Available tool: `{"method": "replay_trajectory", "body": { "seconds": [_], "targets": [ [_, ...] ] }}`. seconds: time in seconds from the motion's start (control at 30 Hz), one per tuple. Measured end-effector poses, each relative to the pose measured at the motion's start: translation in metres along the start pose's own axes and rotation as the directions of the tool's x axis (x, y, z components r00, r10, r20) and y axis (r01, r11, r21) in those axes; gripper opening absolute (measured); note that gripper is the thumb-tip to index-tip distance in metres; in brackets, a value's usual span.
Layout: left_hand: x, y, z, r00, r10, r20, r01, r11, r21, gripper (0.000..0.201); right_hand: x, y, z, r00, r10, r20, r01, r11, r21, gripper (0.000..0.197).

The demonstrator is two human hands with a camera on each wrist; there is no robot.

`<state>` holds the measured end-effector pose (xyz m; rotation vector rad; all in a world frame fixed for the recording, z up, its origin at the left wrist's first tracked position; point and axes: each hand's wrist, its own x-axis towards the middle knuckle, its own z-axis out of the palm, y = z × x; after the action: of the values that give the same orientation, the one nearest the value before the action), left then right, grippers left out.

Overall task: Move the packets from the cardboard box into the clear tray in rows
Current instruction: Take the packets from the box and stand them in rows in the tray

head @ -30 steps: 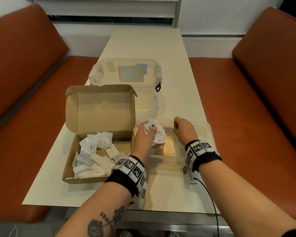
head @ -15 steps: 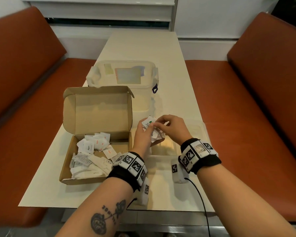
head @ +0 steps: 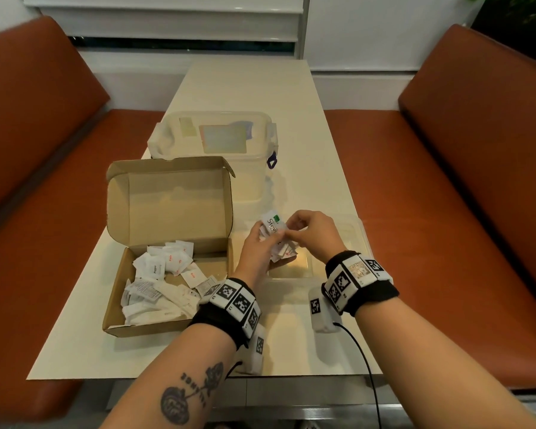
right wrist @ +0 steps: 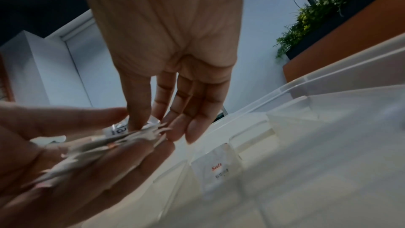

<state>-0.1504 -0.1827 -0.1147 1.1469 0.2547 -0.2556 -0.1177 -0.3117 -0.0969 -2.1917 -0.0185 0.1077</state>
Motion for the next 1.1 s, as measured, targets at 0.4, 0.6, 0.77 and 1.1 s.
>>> {"method": "replay_trajectory", "body": {
  "seconds": [0.4, 0.6, 0.77, 1.1],
  "targets": [
    [0.002, 0.002, 0.003, 0.998, 0.040, -0.057, -0.039, 0.999, 0.030, 0.034, -0.004, 0.009, -0.025, 0.986, 0.135, -0.094, -0.092, 0.928, 0.362, 0.026],
    [0.003, 0.001, 0.003, 0.995, 0.067, -0.076, -0.063, 0.997, 0.043, 0.036, -0.007, 0.035, -0.056, 0.941, 0.240, -0.239, -0.157, 0.934, 0.322, 0.030],
    [0.005, -0.004, 0.005, 0.994, 0.087, -0.066, -0.082, 0.994, 0.074, 0.033, -0.011, 0.051, -0.059, 0.911, 0.269, -0.313, -0.277, 0.961, 0.018, 0.036],
    [0.007, -0.006, 0.007, 0.994, 0.082, -0.071, -0.074, 0.992, 0.103, 0.030, -0.014, 0.060, -0.040, 0.922, 0.283, -0.262, -0.352, 0.896, -0.269, 0.037]
  ]
}}
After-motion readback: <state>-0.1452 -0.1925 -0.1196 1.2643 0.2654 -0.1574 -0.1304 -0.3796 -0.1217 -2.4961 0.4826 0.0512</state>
